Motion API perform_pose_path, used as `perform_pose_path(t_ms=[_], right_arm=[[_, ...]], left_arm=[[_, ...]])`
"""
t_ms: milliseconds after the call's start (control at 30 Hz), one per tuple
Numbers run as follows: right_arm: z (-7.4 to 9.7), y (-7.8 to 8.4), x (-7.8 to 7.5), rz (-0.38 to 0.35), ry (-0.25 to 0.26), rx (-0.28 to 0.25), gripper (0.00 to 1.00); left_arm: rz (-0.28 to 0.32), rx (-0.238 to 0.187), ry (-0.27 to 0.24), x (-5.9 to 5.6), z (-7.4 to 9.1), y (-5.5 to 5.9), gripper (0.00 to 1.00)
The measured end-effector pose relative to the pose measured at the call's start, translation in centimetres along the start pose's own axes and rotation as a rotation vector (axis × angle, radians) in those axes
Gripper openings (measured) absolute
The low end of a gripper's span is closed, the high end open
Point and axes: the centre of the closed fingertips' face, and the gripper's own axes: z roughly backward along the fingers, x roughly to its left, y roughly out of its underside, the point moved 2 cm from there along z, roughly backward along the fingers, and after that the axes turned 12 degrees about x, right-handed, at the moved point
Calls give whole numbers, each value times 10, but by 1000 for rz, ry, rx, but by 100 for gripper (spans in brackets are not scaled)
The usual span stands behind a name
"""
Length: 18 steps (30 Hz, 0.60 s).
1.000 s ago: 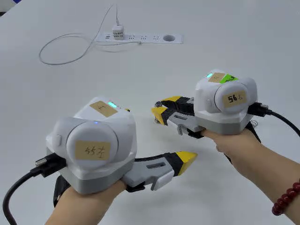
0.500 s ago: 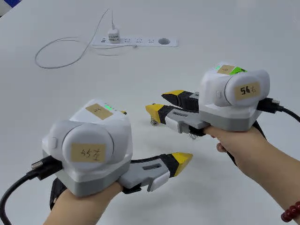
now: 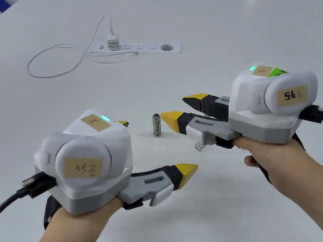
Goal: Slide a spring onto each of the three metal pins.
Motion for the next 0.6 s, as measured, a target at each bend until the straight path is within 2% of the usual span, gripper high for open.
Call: perform_pose_path(t_ms=[600], right_arm=[[44, 18, -26, -66, 71, 6, 43]], left_arm=[[-51, 3, 43, -9, -6, -10, 73]])
